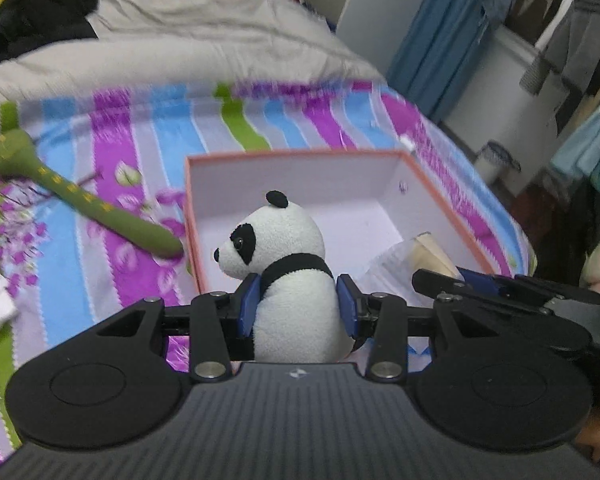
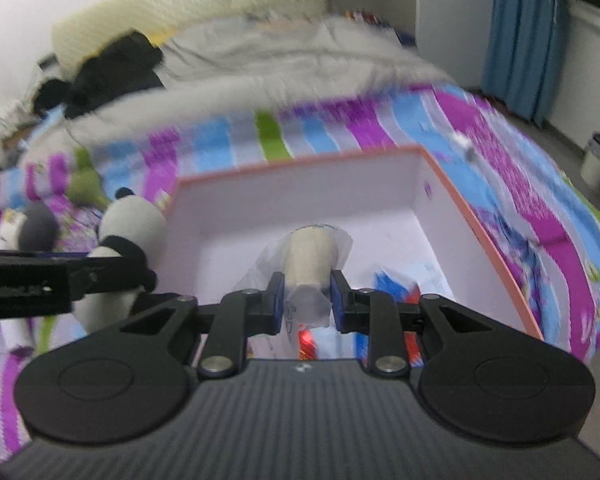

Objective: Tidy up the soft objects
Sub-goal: 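Lower panda plush and sponge into the pink box and open both grippers, then withdraw both tools from the box toward the tissue and red wrapper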

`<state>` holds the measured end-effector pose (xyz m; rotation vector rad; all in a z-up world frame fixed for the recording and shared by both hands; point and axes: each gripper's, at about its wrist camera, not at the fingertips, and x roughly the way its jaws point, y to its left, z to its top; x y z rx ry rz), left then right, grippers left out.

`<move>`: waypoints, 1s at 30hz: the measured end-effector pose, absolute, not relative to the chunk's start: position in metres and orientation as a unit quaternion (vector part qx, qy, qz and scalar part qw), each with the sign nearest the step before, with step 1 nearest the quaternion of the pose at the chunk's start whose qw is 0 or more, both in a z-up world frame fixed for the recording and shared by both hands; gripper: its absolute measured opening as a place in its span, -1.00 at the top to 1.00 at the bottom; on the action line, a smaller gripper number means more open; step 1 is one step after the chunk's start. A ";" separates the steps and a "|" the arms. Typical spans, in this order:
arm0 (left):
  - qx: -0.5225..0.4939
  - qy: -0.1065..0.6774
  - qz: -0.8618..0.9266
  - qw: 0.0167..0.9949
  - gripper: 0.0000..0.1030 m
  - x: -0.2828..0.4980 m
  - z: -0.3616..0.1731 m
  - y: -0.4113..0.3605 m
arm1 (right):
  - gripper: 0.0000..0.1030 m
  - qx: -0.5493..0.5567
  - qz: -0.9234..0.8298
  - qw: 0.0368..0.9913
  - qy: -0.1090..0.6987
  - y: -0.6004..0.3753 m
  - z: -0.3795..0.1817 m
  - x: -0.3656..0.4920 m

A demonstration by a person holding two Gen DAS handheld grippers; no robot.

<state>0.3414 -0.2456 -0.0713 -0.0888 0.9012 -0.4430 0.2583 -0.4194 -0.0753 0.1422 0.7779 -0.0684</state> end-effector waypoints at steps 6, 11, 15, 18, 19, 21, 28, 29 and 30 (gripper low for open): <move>-0.028 0.461 -0.223 0.858 0.08 0.355 -0.100 -0.269 | 0.47 0.080 -0.045 0.907 0.411 -0.435 -0.101 0.265; -0.026 0.471 -0.228 0.852 0.08 0.357 -0.111 -0.278 | 0.46 0.090 -0.041 0.902 0.421 -0.442 -0.110 0.265; -0.025 0.471 -0.229 0.852 0.07 0.355 -0.112 -0.281 | 0.42 0.093 -0.038 0.900 0.424 -0.444 -0.110 0.265; -0.024 0.470 -0.230 0.852 0.01 0.354 -0.110 -0.282 | 0.33 0.098 -0.039 0.901 0.421 -0.445 -0.110 0.264; -0.020 0.471 -0.231 0.851 -0.13 0.353 -0.110 -0.282 | 0.28 0.101 -0.040 0.900 0.421 -0.446 -0.109 0.265; -0.013 0.472 -0.228 0.851 -0.30 0.353 -0.108 -0.282 | 0.12 0.107 -0.040 0.900 0.421 -0.448 -0.107 0.265; -0.013 0.442 -0.225 0.868 -0.30 0.335 -0.082 -0.275 | 0.06 0.109 -0.036 0.909 0.402 -0.445 -0.088 0.251; -0.011 0.437 -0.222 0.872 -0.30 0.332 -0.078 -0.274 | 0.06 0.110 -0.036 0.911 0.397 -0.445 -0.084 0.248; -0.012 0.430 -0.221 0.875 -0.30 0.328 -0.072 -0.272 | 0.06 0.111 -0.035 0.912 0.392 -0.444 -0.080 0.244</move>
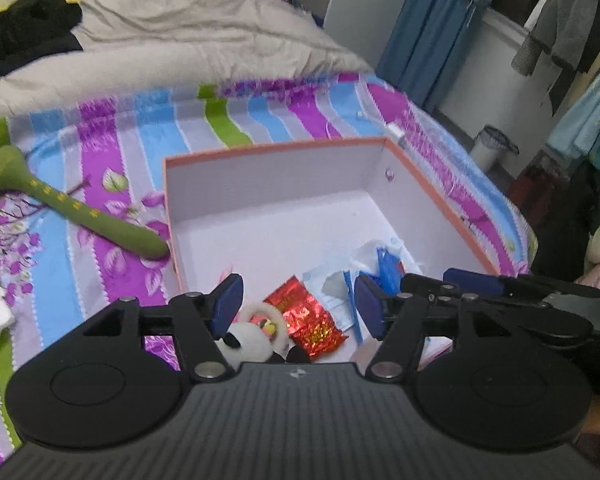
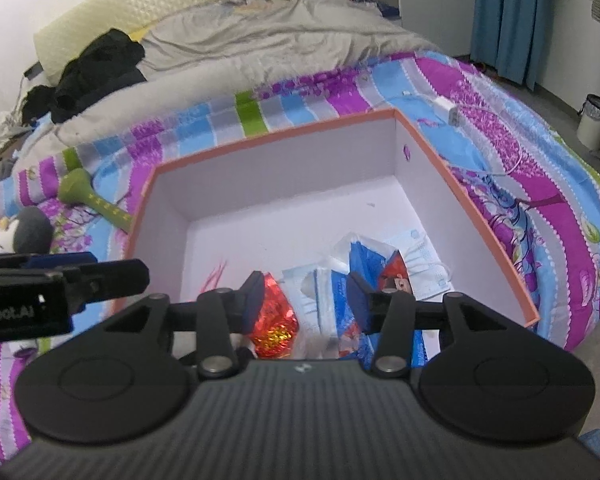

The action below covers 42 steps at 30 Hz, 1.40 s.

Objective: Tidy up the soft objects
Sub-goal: 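Withdraw both tools from the box toward the tissue and red wrapper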

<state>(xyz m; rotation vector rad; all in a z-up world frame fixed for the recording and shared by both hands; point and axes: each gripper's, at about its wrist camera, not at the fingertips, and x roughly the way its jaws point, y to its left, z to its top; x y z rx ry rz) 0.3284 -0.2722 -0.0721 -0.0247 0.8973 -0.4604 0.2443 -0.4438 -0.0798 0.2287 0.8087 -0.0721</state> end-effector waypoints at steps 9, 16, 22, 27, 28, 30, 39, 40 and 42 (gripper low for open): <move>-0.025 0.367 -0.209 0.906 -0.30 0.278 -0.023 -0.239 | 0.06 0.117 -0.004 0.935 0.335 -0.426 -0.038 0.201; -0.041 0.319 -0.207 0.924 -0.30 0.227 0.007 -0.202 | 0.06 0.107 0.028 0.950 0.293 -0.396 -0.011 0.161; -0.041 0.293 -0.199 0.934 -0.30 0.184 0.025 -0.169 | 0.06 0.095 0.046 0.959 0.264 -0.369 0.005 0.126; -0.049 0.281 -0.188 0.940 -0.30 0.151 0.031 -0.137 | 0.06 0.091 0.062 0.960 0.256 -0.346 0.008 0.101; -0.050 0.280 -0.186 0.940 -0.30 0.146 0.031 -0.132 | 0.06 0.090 0.066 0.960 0.255 -0.342 0.007 0.097; -0.049 0.279 -0.179 0.942 -0.30 0.135 0.031 -0.119 | 0.06 0.085 0.073 0.961 0.254 -0.331 0.006 0.090; -0.057 0.279 -0.144 0.948 -0.30 0.089 0.012 -0.063 | 0.06 0.076 0.106 0.957 0.258 -0.284 -0.008 0.064; -0.062 0.279 -0.139 0.948 -0.30 0.085 0.009 -0.057 | 0.06 0.073 0.110 0.956 0.262 -0.279 -0.011 0.062; -0.074 0.278 -0.126 0.949 -0.30 0.076 0.003 -0.042 | 0.06 0.068 0.121 0.953 0.268 -0.267 -0.018 0.059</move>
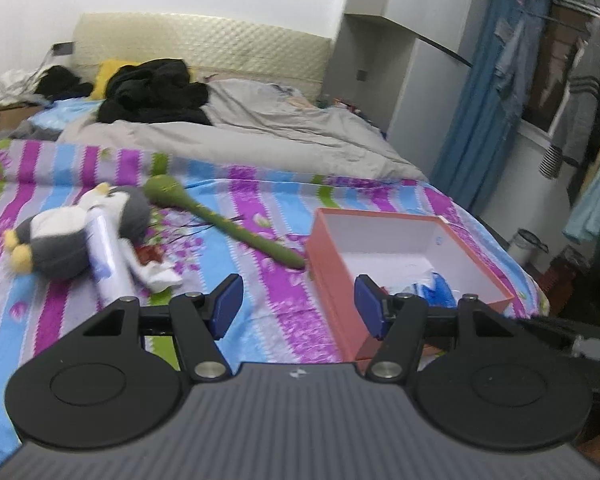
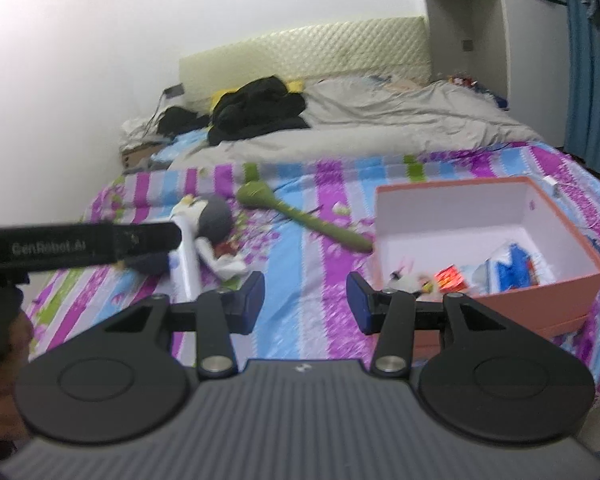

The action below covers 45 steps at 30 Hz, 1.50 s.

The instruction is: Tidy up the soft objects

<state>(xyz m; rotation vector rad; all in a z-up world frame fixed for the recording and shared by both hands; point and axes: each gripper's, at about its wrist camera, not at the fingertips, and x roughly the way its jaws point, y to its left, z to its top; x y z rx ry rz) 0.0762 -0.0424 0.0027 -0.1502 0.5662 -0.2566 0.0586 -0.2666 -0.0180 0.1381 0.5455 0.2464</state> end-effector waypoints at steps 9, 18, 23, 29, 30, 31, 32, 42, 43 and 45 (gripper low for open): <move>-0.093 0.297 -0.094 0.946 -0.30 0.058 -0.032 -0.003 | 0.06 0.065 0.148 0.946 0.281 -0.234 -0.044 0.047; -0.109 0.311 -0.069 0.942 -0.30 0.054 -0.075 0.026 | 0.06 0.073 0.163 0.939 0.296 -0.214 -0.073 0.054; -0.121 0.309 -0.054 0.942 -0.30 0.070 -0.104 0.043 | 0.06 0.098 0.177 0.932 0.300 -0.206 -0.096 0.075; -0.131 0.314 -0.033 0.940 -0.30 0.104 -0.131 0.055 | 0.06 0.115 0.184 0.930 0.296 -0.195 -0.108 0.106; -0.133 0.315 -0.032 0.939 -0.30 0.109 -0.134 0.057 | 0.06 0.118 0.187 0.929 0.297 -0.194 -0.110 0.112; -0.136 0.316 -0.031 0.938 -0.30 0.115 -0.138 0.059 | 0.06 0.122 0.190 0.927 0.300 -0.192 -0.112 0.118; -0.140 0.317 -0.030 0.937 -0.30 0.121 -0.140 0.060 | 0.06 0.127 0.194 0.925 0.303 -0.191 -0.113 0.125; -0.160 0.319 -0.021 0.934 -0.30 0.189 -0.170 0.064 | 0.05 0.159 0.216 0.903 0.336 -0.177 -0.136 0.205; -0.163 0.320 -0.020 0.933 -0.30 0.196 -0.174 0.064 | 0.05 0.164 0.219 0.899 0.341 -0.177 -0.139 0.215; -0.170 0.323 -0.016 0.931 -0.30 0.213 -0.182 0.063 | 0.05 0.172 0.222 0.893 0.351 -0.176 -0.145 0.236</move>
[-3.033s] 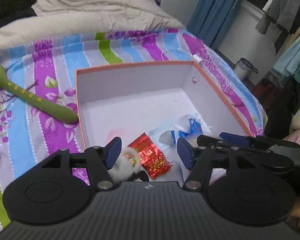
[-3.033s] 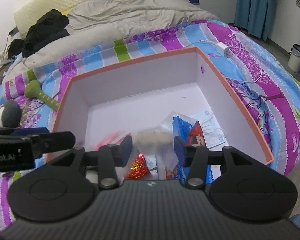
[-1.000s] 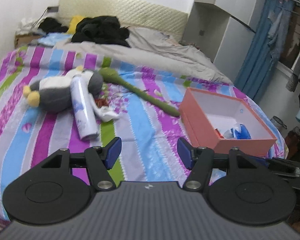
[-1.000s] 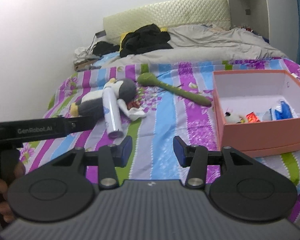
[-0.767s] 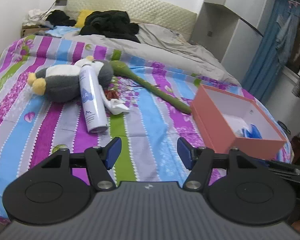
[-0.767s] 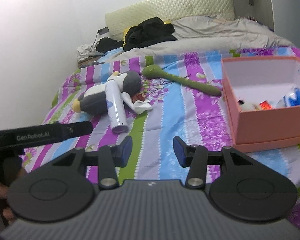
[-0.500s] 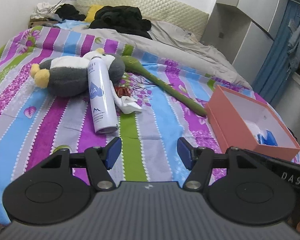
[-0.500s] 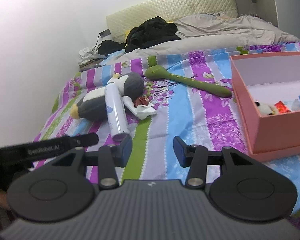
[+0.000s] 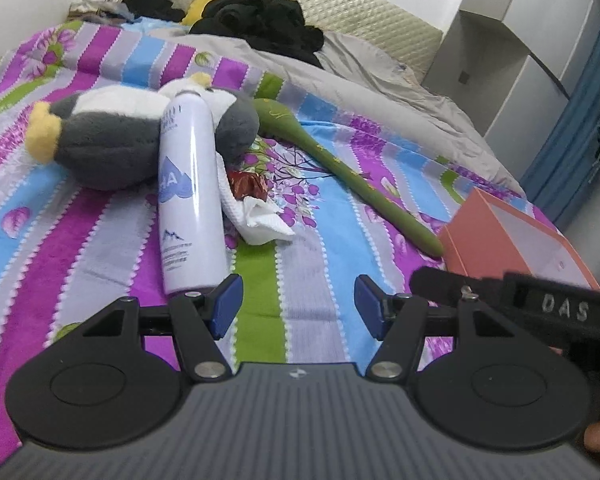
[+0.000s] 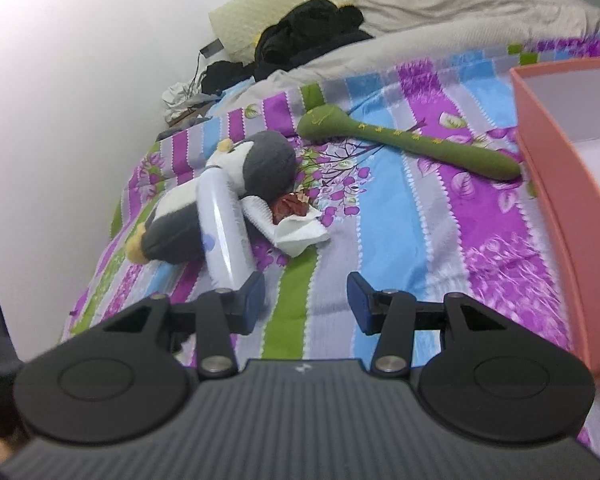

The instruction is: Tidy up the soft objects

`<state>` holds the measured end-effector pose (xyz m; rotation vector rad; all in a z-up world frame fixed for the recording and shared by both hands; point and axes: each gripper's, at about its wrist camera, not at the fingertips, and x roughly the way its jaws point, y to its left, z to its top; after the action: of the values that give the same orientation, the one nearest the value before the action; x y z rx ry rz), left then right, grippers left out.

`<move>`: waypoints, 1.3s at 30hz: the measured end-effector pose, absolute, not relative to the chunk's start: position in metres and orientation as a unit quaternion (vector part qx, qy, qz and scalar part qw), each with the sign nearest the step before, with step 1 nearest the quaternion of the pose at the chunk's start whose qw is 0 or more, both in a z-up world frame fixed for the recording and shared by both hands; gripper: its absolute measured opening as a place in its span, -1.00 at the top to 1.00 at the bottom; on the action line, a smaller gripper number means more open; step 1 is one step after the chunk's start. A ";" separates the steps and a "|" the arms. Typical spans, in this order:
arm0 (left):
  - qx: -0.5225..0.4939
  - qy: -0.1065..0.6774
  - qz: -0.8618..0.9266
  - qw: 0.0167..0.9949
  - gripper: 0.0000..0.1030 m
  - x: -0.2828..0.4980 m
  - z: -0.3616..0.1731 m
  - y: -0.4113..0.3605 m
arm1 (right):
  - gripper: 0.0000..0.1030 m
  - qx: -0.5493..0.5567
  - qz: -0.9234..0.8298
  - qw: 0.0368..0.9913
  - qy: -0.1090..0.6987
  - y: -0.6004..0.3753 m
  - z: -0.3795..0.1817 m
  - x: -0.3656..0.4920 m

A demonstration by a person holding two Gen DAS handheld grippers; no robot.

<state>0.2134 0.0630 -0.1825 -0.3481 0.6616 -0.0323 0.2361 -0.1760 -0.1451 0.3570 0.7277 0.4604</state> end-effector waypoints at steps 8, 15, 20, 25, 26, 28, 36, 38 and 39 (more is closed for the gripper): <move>-0.192 0.317 0.006 0.929 -0.29 0.273 -0.211 0.065 | 0.03 0.212 0.248 0.865 0.382 -0.167 -0.166 0.321; -0.149 0.314 0.009 0.937 -0.28 0.311 -0.224 0.058 | 0.04 0.237 0.281 0.835 0.409 -0.144 -0.192 0.385; -0.131 0.319 0.022 0.938 -0.17 0.333 -0.237 0.058 | 0.04 0.251 0.296 0.815 0.430 -0.129 -0.210 0.424; -0.109 0.324 0.027 0.939 -0.13 0.352 -0.242 0.054 | 0.03 0.282 0.330 0.779 0.452 -0.118 -0.225 0.459; -0.103 0.326 0.031 0.939 -0.12 0.355 -0.243 0.053 | 0.03 0.288 0.332 0.774 0.456 -0.116 -0.228 0.465; -0.092 0.328 0.042 0.939 -0.13 0.361 -0.245 0.053 | 0.03 0.284 0.331 0.772 0.461 -0.110 -0.232 0.476; -0.037 0.319 0.076 0.944 0.12 0.375 -0.246 0.049 | 0.03 0.255 0.366 0.750 0.488 -0.086 -0.245 0.501; -0.020 0.319 0.080 0.944 0.48 0.377 -0.247 0.047 | 0.04 0.250 0.372 0.745 0.494 -0.083 -0.249 0.503; -0.010 0.320 0.078 0.944 0.55 0.378 -0.248 0.046 | 0.04 0.251 0.376 0.743 0.494 -0.082 -0.250 0.503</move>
<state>0.3784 0.0457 -0.2481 -0.0207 0.6516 0.1581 0.5031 -0.0824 -0.2504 0.5498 1.0824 0.8242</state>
